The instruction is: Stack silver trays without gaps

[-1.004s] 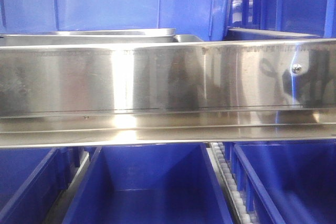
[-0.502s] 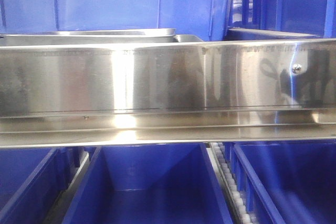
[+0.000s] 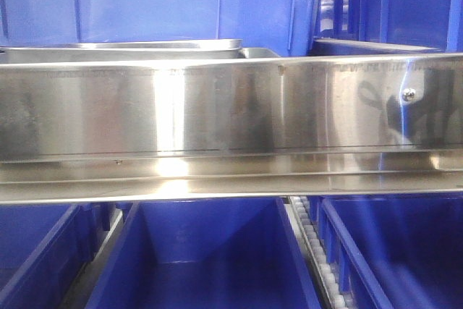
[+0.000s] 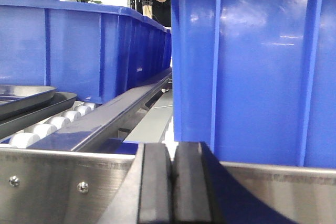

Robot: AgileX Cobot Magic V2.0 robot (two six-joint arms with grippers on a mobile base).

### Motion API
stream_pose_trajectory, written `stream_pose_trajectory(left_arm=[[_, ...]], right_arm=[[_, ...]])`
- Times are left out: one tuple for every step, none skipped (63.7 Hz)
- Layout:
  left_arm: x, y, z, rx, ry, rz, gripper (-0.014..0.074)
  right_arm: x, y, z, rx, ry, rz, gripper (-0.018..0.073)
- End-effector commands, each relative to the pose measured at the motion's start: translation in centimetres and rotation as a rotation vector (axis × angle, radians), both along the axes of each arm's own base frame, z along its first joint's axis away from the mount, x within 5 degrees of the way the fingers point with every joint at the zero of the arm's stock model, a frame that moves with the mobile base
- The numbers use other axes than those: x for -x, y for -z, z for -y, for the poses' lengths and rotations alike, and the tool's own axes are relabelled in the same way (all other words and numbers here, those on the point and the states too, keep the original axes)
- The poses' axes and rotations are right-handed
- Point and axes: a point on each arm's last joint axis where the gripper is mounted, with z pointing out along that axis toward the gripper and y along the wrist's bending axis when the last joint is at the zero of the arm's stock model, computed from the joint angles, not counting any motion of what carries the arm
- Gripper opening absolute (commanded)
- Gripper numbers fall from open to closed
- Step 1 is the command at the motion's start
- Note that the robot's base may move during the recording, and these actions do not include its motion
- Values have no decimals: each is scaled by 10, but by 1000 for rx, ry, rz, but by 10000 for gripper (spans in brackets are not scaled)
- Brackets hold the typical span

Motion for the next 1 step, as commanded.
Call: stream_pose_trajectory(left_arm=[[1,-3,0,8,1,27,-6]], right_arm=[[1,-3,0,12,0,29,-79]])
